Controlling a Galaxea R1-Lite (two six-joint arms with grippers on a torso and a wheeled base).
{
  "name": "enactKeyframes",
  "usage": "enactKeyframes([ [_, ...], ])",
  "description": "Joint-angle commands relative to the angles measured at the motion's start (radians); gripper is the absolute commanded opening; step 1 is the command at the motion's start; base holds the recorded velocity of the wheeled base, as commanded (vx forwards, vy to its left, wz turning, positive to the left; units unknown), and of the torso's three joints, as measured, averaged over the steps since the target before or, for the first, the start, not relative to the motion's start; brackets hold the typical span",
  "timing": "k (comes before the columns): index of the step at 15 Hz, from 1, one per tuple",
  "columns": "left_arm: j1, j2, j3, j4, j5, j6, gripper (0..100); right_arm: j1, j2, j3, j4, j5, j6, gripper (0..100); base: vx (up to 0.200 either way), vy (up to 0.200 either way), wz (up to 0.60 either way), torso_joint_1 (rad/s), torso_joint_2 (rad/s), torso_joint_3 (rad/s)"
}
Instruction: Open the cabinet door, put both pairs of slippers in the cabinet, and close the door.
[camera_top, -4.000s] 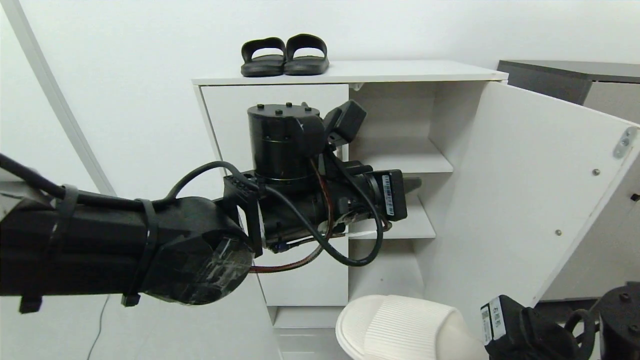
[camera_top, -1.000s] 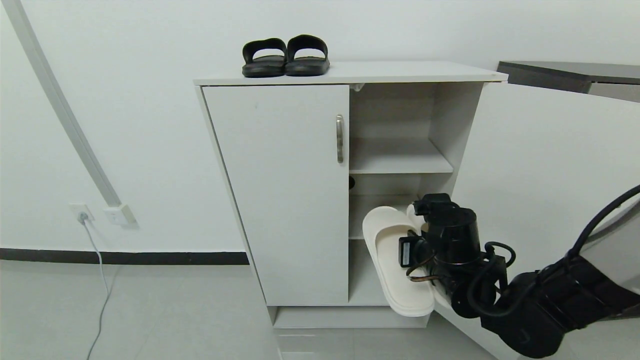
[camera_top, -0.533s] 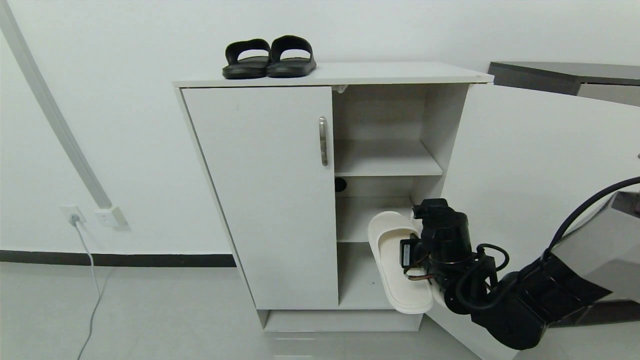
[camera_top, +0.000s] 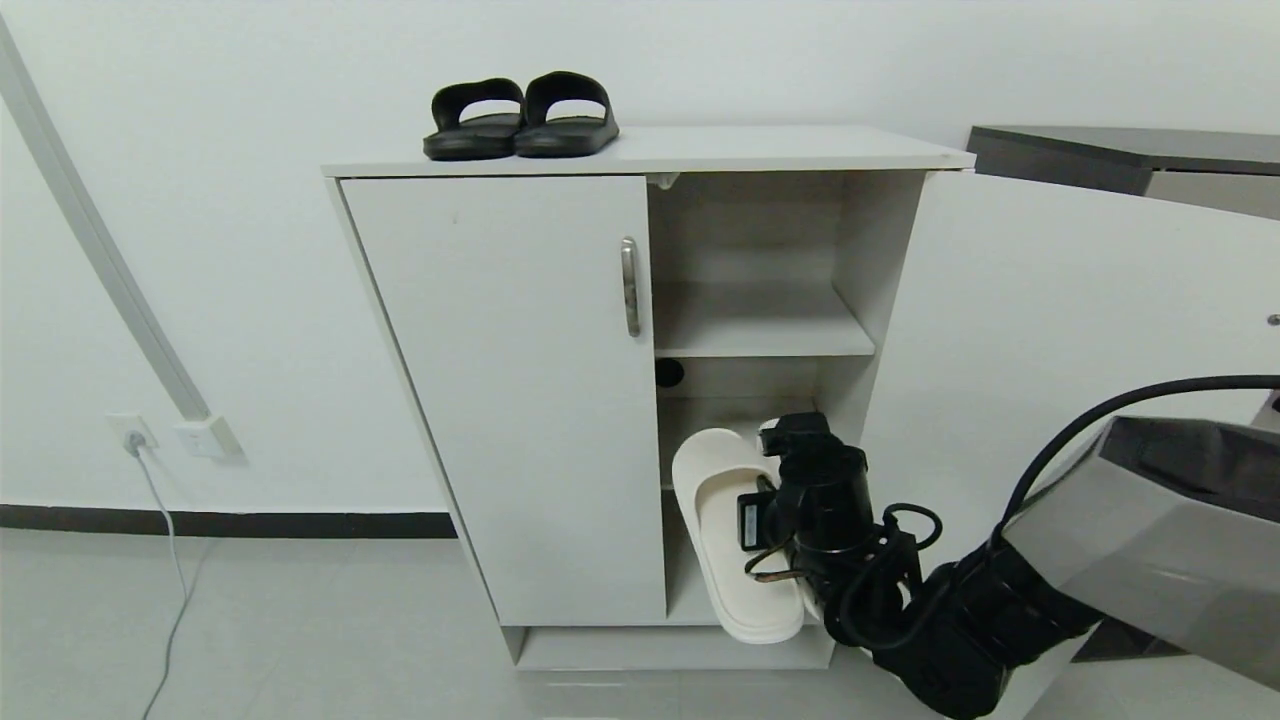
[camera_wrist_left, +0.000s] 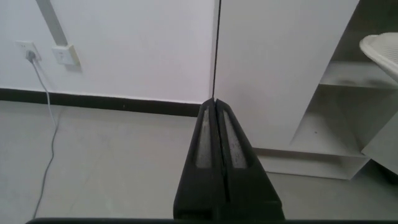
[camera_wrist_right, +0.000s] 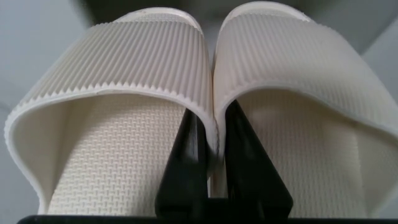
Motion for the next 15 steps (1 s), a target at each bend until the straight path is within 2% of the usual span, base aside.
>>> enactKeyframes([
  [1, 0.001, 0.005, 0.000, 0.001, 0.000, 0.000, 0, -0.005, 0.071, -0.046, 0.001, -0.002, 0.007, 0, 0.000, 0.000, 0.00, 0.000, 0.00, 0.000],
  [8, 0.001, 0.005, -0.002, 0.001, -0.004, 0.001, 0, -0.025, 0.164, -0.119, -0.002, -0.014, 0.007, 0, 0.000, 0.000, 0.00, 0.000, 0.00, -0.009],
  [15, 0.001, 0.005, -0.002, 0.001, -0.004, 0.001, 0, -0.036, 0.169, -0.127, -0.002, -0.016, 0.007, 0, 0.000, 0.000, 0.00, 0.006, 0.00, -0.176],
])
